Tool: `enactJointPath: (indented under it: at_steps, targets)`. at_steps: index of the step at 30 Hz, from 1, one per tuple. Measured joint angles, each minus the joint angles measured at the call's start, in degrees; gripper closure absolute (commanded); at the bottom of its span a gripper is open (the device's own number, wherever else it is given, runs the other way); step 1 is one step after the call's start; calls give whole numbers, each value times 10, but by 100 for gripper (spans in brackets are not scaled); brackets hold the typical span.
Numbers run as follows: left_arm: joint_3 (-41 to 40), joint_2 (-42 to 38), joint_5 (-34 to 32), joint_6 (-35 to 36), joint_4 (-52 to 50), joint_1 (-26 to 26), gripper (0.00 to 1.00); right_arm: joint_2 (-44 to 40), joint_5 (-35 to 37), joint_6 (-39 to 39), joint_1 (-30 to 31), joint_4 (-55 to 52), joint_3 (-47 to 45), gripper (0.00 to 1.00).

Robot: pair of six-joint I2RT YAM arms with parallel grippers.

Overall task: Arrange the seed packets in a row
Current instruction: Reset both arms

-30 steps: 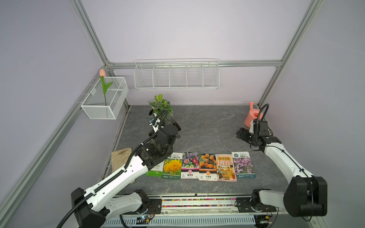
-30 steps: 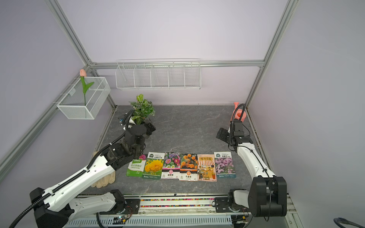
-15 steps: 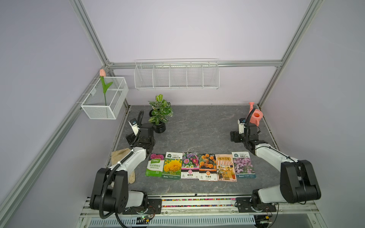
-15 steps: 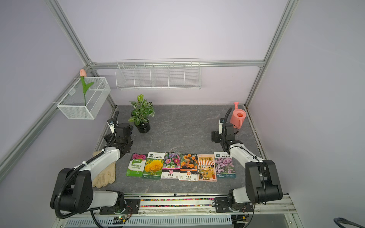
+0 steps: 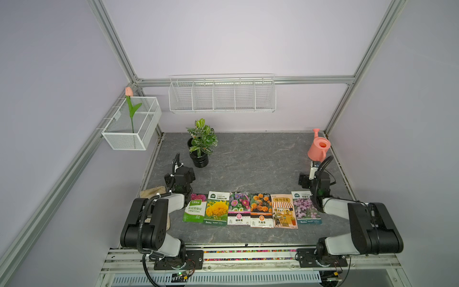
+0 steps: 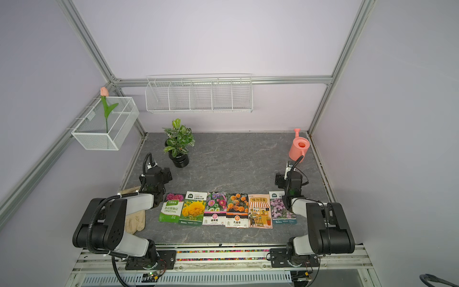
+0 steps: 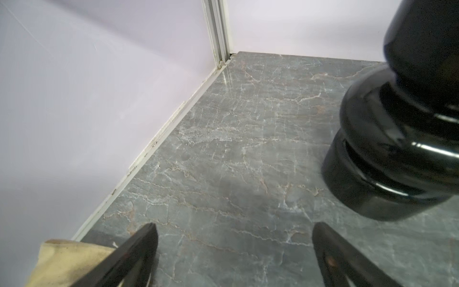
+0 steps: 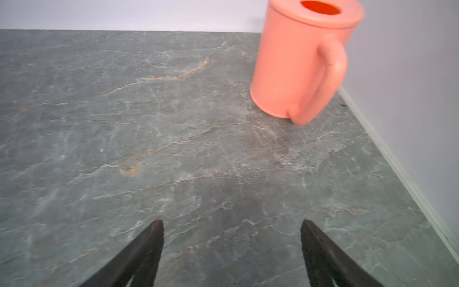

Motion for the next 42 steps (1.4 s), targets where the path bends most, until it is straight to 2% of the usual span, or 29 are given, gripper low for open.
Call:
enactJointPath:
  at_steps: [5, 8, 19, 42]
  targets:
    - [-12, 0, 35, 0, 51, 4, 0, 12, -11, 3, -14, 68, -10, 12]
    - [-17, 1, 43, 0, 74, 5, 0, 52, -18, 1, -11, 138, -17, 12]
    - [-17, 1, 53, 0, 94, 5, 1, 60, 19, -16, 21, 144, -10, 12]
    - [-17, 1, 55, 0, 96, 5, 0, 60, -25, -42, 22, 147, -10, 12]
